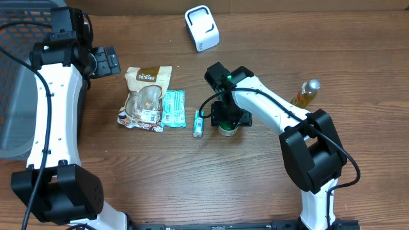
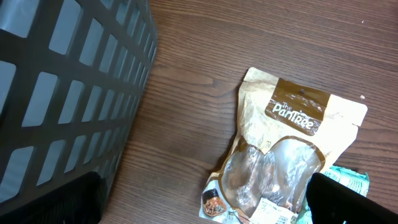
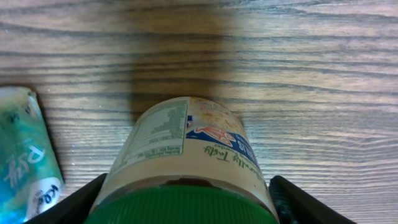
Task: Scan the item barcode
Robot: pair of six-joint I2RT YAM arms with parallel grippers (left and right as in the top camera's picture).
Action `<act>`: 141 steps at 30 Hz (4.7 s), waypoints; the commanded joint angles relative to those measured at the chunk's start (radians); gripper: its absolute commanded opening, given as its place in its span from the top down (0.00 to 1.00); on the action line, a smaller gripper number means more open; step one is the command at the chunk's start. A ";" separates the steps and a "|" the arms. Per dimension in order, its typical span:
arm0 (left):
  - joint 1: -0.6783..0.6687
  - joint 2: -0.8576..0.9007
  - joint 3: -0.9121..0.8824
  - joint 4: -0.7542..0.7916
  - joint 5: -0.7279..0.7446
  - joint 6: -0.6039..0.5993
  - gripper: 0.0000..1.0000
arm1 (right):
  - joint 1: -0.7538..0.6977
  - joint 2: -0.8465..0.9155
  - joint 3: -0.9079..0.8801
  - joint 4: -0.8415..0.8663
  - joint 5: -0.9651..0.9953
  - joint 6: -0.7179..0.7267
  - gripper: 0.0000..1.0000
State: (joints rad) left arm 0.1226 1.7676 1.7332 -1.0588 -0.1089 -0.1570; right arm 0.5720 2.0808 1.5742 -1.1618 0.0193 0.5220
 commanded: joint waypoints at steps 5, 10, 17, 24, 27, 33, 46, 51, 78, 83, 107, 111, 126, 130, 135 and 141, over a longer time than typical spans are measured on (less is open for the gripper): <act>0.008 -0.002 0.015 0.000 -0.014 0.004 0.00 | -0.012 0.004 -0.004 0.002 0.059 0.057 0.31; 0.008 -0.002 0.015 0.000 -0.014 0.004 0.00 | -0.034 0.004 -0.004 0.004 0.071 0.081 0.32; 0.008 -0.002 0.015 0.000 -0.013 0.004 0.01 | -0.057 0.004 -0.004 -0.002 0.061 0.080 0.32; 0.008 -0.002 0.015 0.000 -0.013 0.004 0.00 | -0.057 0.004 -0.004 -0.003 0.058 0.080 0.14; 0.008 -0.002 0.015 0.000 -0.013 0.004 0.01 | -0.057 0.004 -0.004 -0.003 0.057 0.080 0.00; 0.008 -0.002 0.015 0.000 -0.013 0.004 0.00 | -0.057 0.004 -0.004 -0.018 0.054 0.080 0.00; 0.008 -0.002 0.015 0.000 -0.013 0.004 0.00 | -0.055 0.005 -0.004 -0.026 0.055 0.085 0.26; 0.008 -0.002 0.015 0.000 -0.013 0.004 0.00 | -0.055 0.005 -0.004 -0.023 0.054 0.091 0.26; 0.008 -0.002 0.015 0.000 -0.013 0.004 0.00 | -0.057 0.005 -0.004 0.030 0.032 0.134 0.13; 0.008 -0.002 0.015 0.000 -0.013 0.004 0.00 | -0.056 0.006 -0.004 0.031 0.032 0.124 0.15; 0.008 -0.002 0.015 0.000 -0.013 0.004 0.00 | -0.056 0.008 -0.004 0.032 0.032 0.124 0.19; 0.008 -0.002 0.015 0.000 -0.013 0.004 0.00 | -0.056 0.008 -0.004 0.031 0.032 0.124 0.19; 0.008 -0.002 0.015 0.000 -0.013 0.004 0.00 | -0.056 0.008 -0.005 0.033 0.032 0.123 0.19; 0.008 -0.002 0.015 0.000 -0.013 0.004 0.00 | -0.056 0.008 -0.024 0.059 0.032 0.123 0.19; 0.008 -0.002 0.015 0.000 -0.013 0.004 0.00 | -0.056 0.008 -0.064 0.098 0.032 0.123 0.20; 0.008 -0.002 0.015 0.000 -0.013 0.004 0.00 | -0.056 0.008 -0.041 0.087 0.031 0.097 0.21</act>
State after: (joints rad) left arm 0.1226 1.7676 1.7332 -1.0588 -0.1089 -0.1570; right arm 0.5171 2.0865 1.5162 -1.0691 0.0349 0.6392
